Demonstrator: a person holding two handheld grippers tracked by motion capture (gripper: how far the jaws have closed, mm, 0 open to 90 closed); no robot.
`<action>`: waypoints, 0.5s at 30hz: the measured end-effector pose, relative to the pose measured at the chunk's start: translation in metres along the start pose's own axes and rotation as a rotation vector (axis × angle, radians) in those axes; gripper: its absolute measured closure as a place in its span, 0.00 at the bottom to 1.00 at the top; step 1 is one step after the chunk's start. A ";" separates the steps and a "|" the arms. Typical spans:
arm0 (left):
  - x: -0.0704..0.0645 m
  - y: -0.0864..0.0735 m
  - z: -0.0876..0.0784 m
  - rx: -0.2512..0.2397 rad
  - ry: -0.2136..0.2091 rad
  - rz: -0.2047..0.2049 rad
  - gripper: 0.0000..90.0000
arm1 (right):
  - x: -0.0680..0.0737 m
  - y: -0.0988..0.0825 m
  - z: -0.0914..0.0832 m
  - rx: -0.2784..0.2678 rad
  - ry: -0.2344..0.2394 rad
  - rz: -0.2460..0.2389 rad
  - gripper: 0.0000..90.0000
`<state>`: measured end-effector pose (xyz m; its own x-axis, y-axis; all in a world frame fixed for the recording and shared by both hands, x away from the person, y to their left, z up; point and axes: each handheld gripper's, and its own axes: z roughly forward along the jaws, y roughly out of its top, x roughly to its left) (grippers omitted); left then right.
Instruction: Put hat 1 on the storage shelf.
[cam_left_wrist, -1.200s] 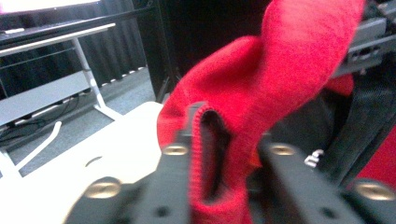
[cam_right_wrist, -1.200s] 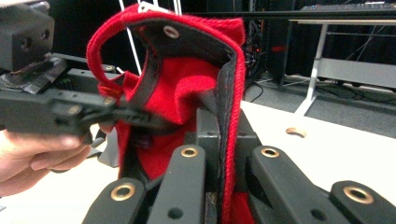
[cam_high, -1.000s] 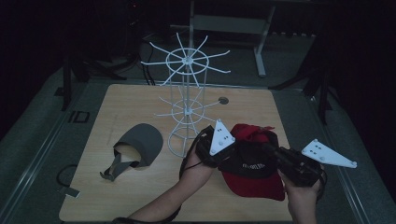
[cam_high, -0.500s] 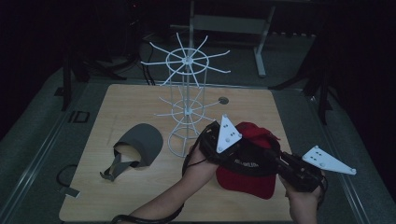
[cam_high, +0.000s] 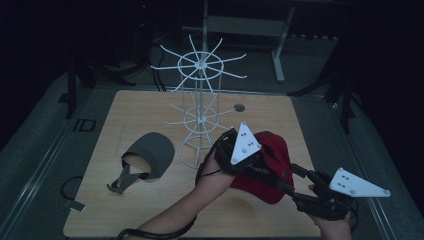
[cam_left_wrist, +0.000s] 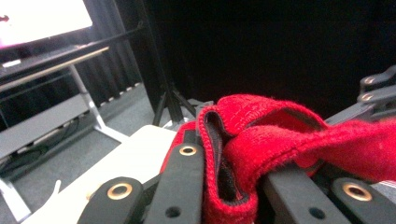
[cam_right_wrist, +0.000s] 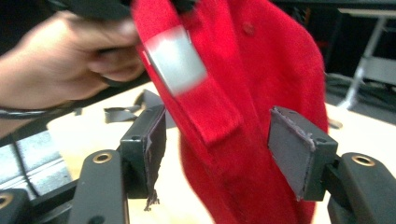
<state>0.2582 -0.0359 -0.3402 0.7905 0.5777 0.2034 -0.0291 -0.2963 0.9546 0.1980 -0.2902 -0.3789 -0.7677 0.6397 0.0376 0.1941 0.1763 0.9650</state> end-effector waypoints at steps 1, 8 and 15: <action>0.000 0.000 -0.001 -0.002 -0.007 -0.002 0.97 | 0.001 0.002 -0.004 -0.014 0.029 -0.006 0.42; 0.011 -0.004 -0.011 -0.034 -0.041 -0.013 0.97 | 0.004 0.015 -0.022 -0.066 0.057 -0.040 0.47; 0.023 -0.013 -0.023 -0.062 -0.210 0.047 0.97 | -0.015 0.023 -0.007 -0.030 0.041 -0.033 0.48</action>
<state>0.2628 -0.0009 -0.3429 0.8973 0.3910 0.2048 -0.1017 -0.2685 0.9579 0.2093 -0.3007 -0.3559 -0.7979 0.6026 0.0157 0.1503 0.1737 0.9733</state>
